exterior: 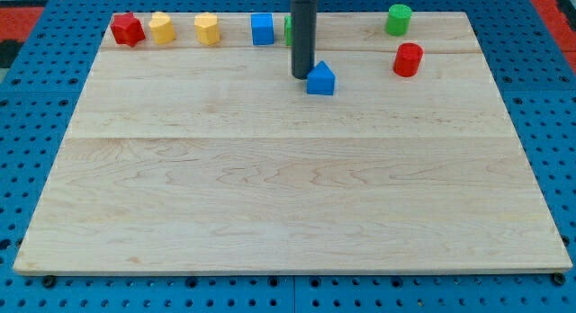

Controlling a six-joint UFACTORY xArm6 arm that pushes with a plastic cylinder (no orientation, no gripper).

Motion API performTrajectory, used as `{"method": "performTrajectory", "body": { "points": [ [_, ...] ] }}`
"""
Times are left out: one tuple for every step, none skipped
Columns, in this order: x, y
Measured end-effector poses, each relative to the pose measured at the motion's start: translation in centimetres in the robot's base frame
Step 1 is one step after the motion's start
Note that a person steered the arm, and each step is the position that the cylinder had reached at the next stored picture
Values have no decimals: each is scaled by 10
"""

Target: Move the blue triangle to the bottom left side of the red circle

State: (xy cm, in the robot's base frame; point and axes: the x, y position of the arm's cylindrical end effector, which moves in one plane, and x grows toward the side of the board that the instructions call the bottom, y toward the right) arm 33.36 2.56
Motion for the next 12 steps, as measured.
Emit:
{"method": "performTrajectory", "body": {
  "points": [
    [2, 29],
    [7, 71],
    [16, 90],
    [-6, 61],
    [-6, 14],
    [-4, -19],
    [18, -18],
    [33, -18],
    [35, -15],
    [35, -7],
    [36, 18],
    [37, 45]
  ]
}}
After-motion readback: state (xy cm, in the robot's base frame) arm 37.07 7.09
